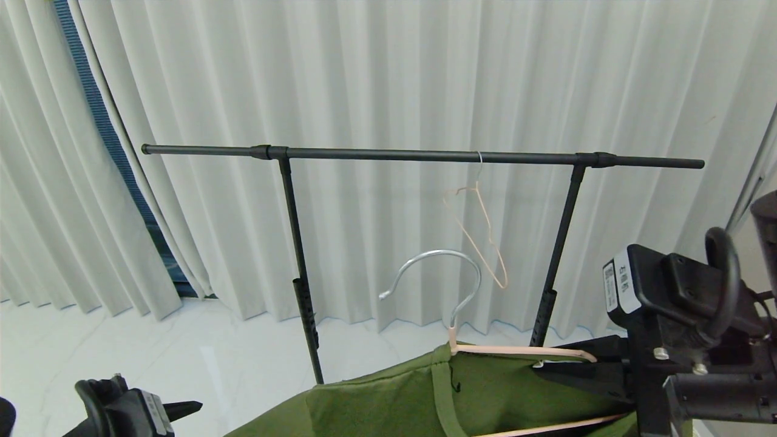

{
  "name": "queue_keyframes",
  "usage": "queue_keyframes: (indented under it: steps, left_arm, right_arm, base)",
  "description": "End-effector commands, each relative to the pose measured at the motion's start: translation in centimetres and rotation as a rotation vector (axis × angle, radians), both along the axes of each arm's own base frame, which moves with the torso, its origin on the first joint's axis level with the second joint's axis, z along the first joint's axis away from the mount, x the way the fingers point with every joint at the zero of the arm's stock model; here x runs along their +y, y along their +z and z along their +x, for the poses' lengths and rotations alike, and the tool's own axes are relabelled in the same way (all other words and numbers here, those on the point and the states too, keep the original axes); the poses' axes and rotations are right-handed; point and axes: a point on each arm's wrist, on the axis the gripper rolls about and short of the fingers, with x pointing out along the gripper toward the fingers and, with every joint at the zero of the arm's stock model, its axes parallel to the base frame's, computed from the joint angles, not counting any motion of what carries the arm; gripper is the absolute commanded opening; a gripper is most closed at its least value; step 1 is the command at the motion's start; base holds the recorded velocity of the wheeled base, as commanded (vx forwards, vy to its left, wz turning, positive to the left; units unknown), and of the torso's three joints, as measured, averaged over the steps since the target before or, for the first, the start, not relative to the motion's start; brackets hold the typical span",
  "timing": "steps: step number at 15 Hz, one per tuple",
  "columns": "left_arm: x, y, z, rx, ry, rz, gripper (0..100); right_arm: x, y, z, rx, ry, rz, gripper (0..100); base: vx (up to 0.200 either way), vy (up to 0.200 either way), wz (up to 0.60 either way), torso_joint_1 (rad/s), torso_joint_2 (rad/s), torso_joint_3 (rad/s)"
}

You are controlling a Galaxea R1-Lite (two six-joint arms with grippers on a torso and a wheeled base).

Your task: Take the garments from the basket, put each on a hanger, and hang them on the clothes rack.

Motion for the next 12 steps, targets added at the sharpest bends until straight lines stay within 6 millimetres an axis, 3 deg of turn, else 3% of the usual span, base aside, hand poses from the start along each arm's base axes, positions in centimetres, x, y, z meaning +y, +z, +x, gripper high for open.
queue_keyframes:
  steps: [1, 2, 3, 8, 12]
  left_arm:
    - [-0.4, -0.5, 0.9, 0.034, 0.008, 0.016, 100]
    - [-0.6, -0.5, 1.1, 0.035, 0.011, 0.013, 100]
    - [-0.6, -0.5, 1.2, 0.034, 0.012, 0.011, 0]
    - [0.1, -0.8, 1.5, 0.041, 0.088, 0.023, 0]
    - [2.5, -0.9, 2.3, 0.032, 0.336, 0.043, 0]
  right_arm:
    - [0.0, 0.2, -0.1, -0.006, 0.003, 0.01, 0]
    - [0.0, 0.2, -0.2, -0.007, 0.006, 0.011, 0]
    - [0.0, 0.2, -0.2, -0.005, 0.007, 0.012, 0]
    - [-0.7, 0.4, -0.2, -0.013, -0.02, 0.015, 0]
    - [-3.9, 0.5, -0.5, 0.012, -0.124, -0.014, 0]
  base:
    - [0.0, 0.0, 0.0, 0.0, 0.0, 0.0]
    - [0.0, 0.0, 0.0, 0.0, 0.0, 0.0]
    - [0.0, 0.0, 0.0, 0.0, 0.0, 0.0]
    - [0.0, 0.0, 0.0, 0.0, 0.0, 0.0]
    - [0.0, 0.0, 0.0, 0.0, 0.0, 0.0]
